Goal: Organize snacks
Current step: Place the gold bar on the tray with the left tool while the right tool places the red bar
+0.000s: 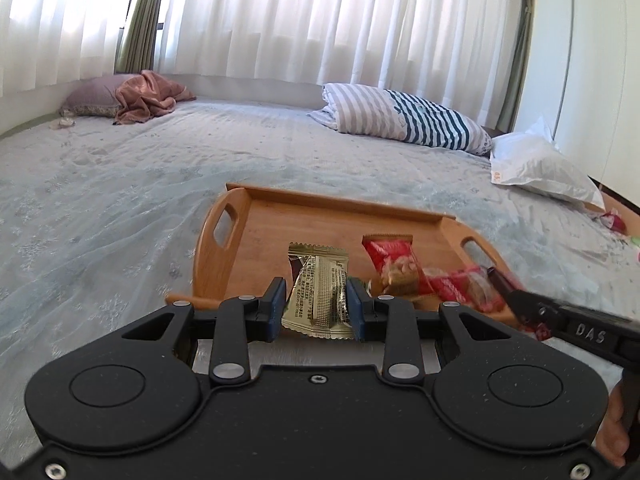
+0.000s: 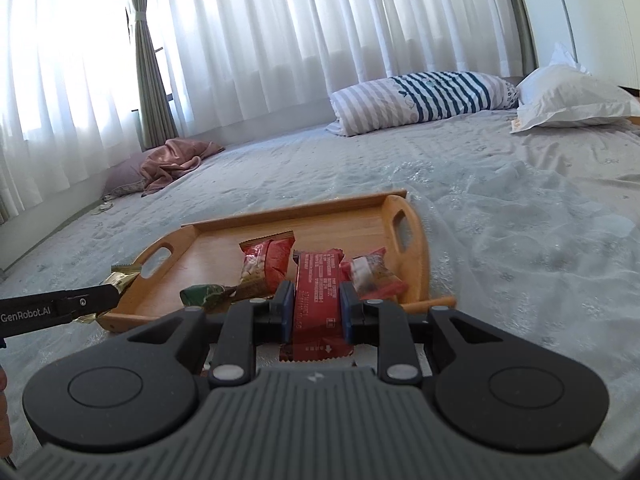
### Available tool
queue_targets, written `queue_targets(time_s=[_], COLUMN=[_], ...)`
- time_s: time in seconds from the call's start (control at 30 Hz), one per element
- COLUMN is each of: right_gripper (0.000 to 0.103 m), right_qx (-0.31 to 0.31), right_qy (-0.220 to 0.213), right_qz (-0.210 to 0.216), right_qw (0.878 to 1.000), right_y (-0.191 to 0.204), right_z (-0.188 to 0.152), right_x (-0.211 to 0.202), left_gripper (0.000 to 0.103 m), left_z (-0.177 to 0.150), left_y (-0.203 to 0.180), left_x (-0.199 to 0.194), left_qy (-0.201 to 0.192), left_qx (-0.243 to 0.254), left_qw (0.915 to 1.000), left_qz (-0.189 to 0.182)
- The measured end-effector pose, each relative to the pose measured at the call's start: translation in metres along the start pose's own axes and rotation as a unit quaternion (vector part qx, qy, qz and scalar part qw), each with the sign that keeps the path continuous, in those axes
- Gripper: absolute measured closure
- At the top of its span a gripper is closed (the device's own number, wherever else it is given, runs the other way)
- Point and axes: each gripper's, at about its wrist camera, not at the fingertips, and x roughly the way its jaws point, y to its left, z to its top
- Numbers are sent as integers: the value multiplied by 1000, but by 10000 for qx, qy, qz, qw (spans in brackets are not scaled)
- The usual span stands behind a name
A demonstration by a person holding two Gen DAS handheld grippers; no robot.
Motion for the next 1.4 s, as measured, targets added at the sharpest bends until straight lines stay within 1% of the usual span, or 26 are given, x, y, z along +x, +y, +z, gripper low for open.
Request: queue_targets(time_s=[0.1, 0.33, 0.5, 0.67, 0.97, 1.23, 1.4], right_gripper=[76, 76, 76, 75, 75, 75, 75], right_qx=[33, -17, -265, -402, -387, -378, -485], right_qy=[149, 264, 393, 526, 637, 651, 599], right_qz=[11, -45, -194, -199, -129, -130, -153], right_qw=[9999, 9996, 9987, 9976, 9971, 9971, 9969], right_y=[1, 2, 8, 17, 21, 20, 23], right_z=[5, 16, 16, 12, 10, 10, 7], right_x=[17, 50, 73, 90, 100, 102, 102], left_gripper=[72, 72, 72, 72, 72, 72, 72], left_z=[10, 25, 27, 25, 20, 17, 16], left_y=[5, 18, 26, 28, 27, 25, 22], left_x=[14, 56, 84, 105, 122, 124, 127], left_qy=[75, 266, 378, 503, 550, 547, 597], left_qx=[-126, -200, -278, -293, -355, -339, -232], left_qw=[9999, 9993, 9985, 9977, 9970, 9971, 9969], left_qz=[-3, 152, 271, 338, 407, 414, 450])
